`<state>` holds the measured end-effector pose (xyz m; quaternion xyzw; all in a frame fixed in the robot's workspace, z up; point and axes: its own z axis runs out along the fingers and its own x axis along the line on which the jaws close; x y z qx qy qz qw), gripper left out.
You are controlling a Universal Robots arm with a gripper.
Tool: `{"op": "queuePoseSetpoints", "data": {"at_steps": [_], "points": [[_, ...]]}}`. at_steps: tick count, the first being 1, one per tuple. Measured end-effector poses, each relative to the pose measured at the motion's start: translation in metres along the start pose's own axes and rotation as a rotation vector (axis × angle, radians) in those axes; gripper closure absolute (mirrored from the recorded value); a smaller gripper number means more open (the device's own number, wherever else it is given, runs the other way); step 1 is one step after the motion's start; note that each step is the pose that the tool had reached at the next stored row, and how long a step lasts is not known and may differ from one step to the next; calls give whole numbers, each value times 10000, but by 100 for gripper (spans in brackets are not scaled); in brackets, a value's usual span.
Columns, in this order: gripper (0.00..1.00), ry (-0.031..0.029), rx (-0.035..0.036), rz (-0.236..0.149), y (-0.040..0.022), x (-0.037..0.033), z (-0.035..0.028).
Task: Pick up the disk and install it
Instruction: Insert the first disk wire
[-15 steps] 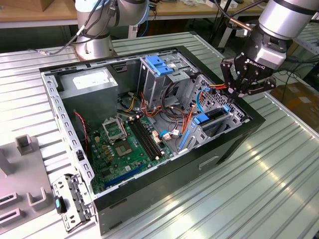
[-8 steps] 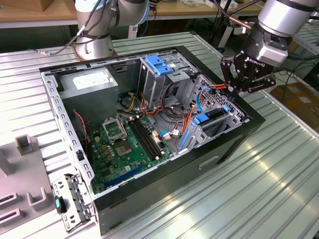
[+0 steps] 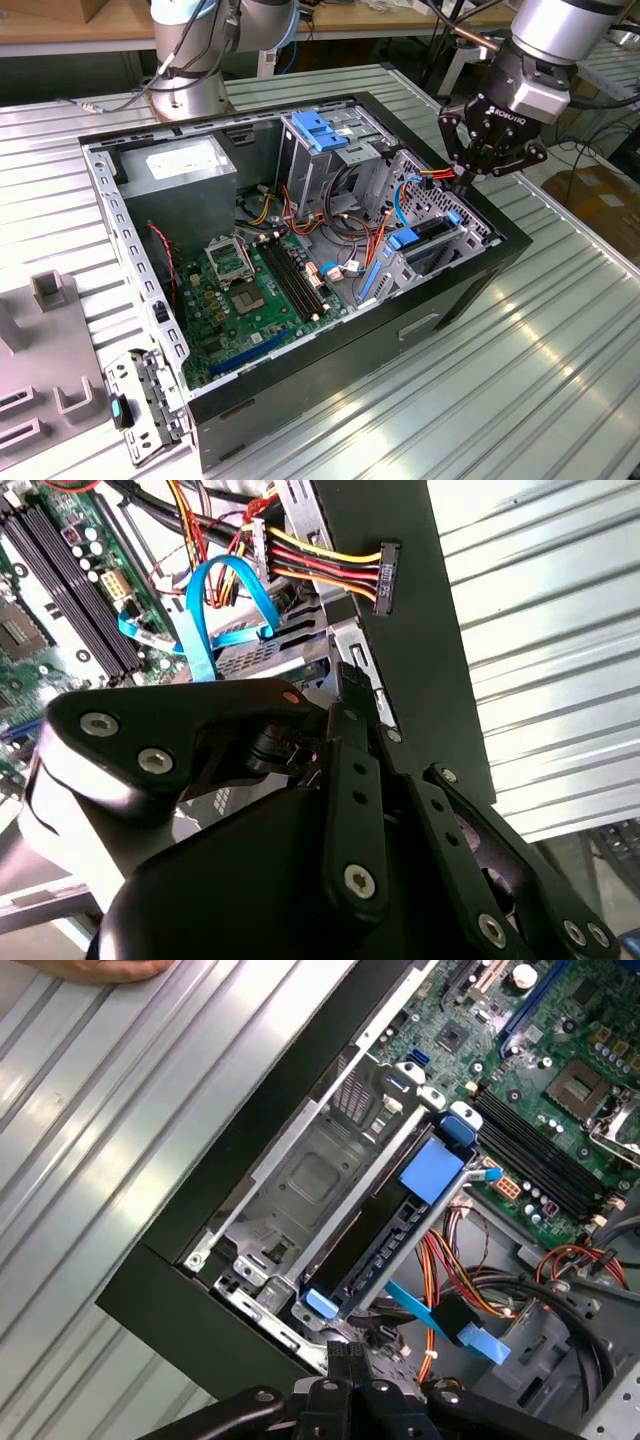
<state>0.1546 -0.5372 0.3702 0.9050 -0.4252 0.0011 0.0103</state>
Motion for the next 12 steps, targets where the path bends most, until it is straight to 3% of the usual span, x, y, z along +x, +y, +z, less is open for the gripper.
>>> {"op": "queuePoseSetpoints", "data": {"at_steps": [3, 8, 12], "points": [[89, 11, 1, -430, -4, 0, -15], [89, 10, 5, -545, -16, -14, -101], [89, 10, 9, -725, -28, -19, -121]]}}
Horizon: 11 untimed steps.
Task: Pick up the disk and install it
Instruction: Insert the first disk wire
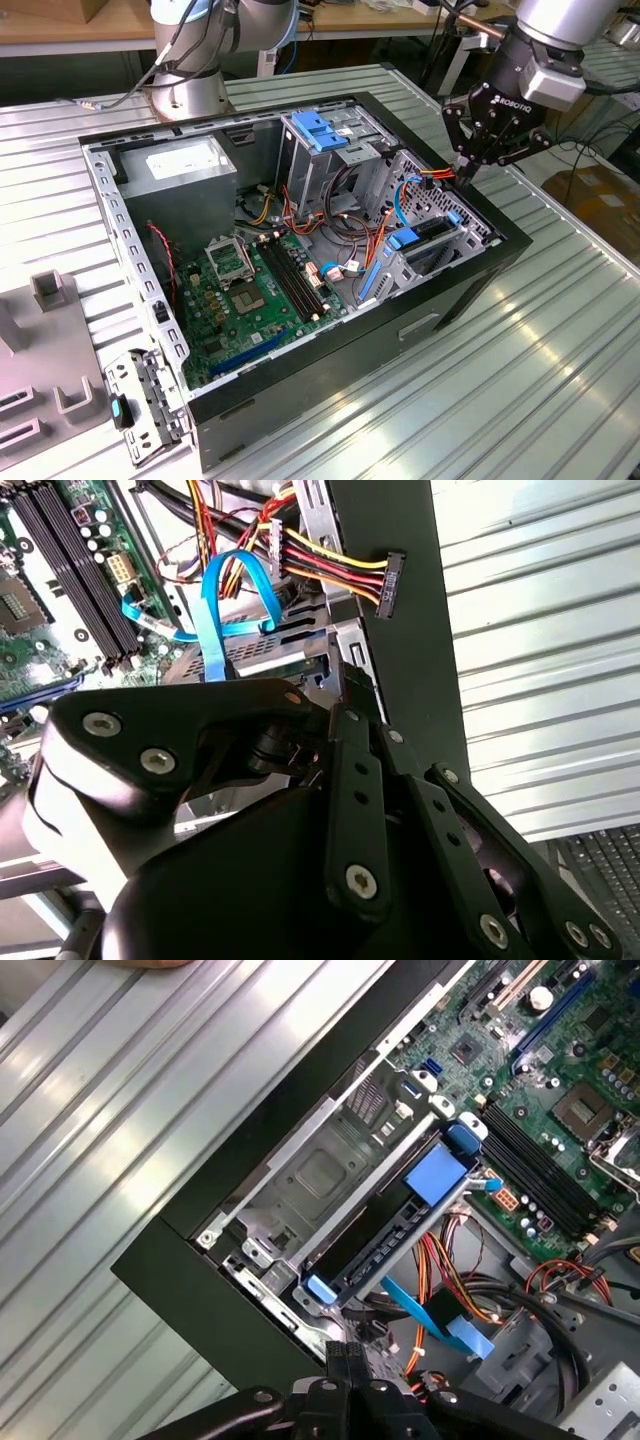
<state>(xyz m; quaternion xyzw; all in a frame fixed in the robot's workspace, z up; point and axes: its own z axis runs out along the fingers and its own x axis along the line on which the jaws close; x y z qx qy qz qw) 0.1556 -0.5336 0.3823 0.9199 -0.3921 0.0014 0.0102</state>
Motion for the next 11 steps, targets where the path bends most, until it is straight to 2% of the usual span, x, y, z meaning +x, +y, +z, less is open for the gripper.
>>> {"op": "queuePoseSetpoints", "data": {"at_steps": [3, 4, 6, 7, 11], "points": [[89, 10, -2, -258, -6, 4, -2], [89, 16, -1, -514, -10, 7, -3], [89, 19, 4, -780, -13, 11, -2], [89, 23, 5, -995, -25, 12, -1], [89, 30, 10, -1366, -72, 4, 2]]}}
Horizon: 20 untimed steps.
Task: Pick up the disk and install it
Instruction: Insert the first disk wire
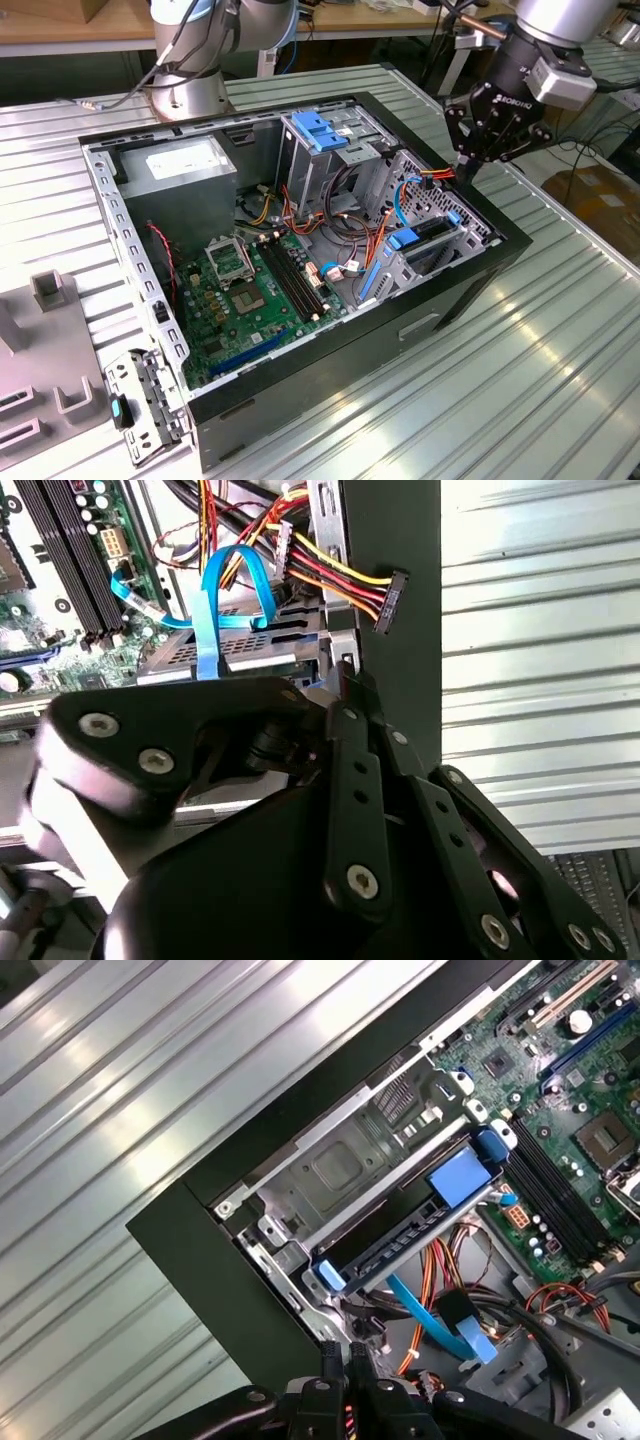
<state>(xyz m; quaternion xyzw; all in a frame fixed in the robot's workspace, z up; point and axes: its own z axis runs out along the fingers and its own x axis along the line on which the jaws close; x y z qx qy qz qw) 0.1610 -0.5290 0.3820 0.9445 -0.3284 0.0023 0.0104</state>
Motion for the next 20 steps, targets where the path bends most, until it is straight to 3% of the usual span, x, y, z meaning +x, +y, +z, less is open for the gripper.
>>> {"op": "queuePoseSetpoints", "data": {"at_steps": [1, 4, 5, 10, 12, 13, 20], "points": [[82, 1, 1, -55, -8, 1, 1], [81, 5, 3, -273, -33, 3, 3], [75, 5, 4, -328, -40, 1, 4], [75, 26, -1, -752, -87, -7, 30], [74, 37, -8, -881, -127, -11, 33], [67, 42, -14, -894, -158, -19, 33], [67, 50, -17, -1071, -289, -8, 63]]}}
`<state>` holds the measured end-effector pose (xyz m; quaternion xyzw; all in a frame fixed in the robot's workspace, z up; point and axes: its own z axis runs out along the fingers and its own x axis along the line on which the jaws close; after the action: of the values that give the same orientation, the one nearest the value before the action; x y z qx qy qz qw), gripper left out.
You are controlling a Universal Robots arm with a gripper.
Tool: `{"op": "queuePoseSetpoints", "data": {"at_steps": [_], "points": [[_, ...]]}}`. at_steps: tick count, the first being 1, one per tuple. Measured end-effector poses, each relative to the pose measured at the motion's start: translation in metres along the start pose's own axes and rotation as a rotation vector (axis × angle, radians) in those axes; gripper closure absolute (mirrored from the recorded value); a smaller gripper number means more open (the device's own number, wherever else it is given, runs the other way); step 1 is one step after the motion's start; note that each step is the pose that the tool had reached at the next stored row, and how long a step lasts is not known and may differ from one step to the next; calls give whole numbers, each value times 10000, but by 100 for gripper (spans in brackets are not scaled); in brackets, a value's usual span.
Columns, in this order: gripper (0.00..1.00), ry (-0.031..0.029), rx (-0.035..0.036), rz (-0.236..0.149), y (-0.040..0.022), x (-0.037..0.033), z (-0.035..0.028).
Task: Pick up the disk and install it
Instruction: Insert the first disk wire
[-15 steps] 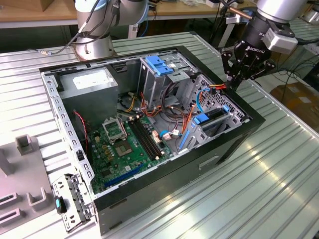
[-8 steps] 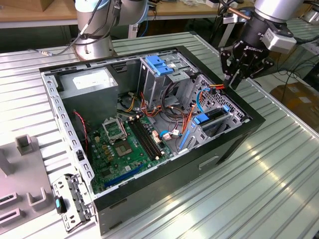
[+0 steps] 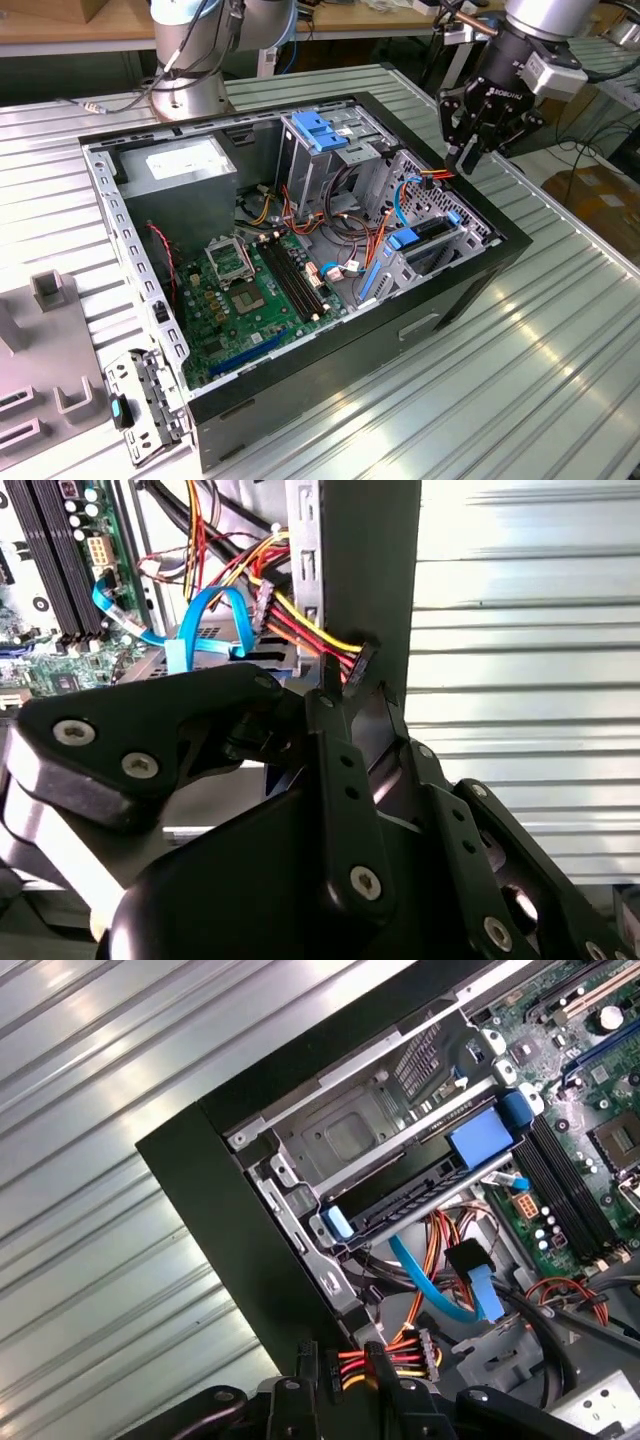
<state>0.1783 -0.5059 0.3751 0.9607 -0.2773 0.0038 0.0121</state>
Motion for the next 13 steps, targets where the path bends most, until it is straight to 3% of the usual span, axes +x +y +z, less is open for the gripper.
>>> {"op": "queuePoseSetpoints", "data": {"at_steps": [1, 2, 3, 4, 13], "points": [[67, 23, 7, -36, -10, -1, 26], [67, 99, 52, -447, -18, -7, 77], [67, 160, 90, -545, -16, -11, 95], [67, 277, 160, -640, -4, -28, 101], [67, 318, 185, -649, 17, -62, 101]]}}
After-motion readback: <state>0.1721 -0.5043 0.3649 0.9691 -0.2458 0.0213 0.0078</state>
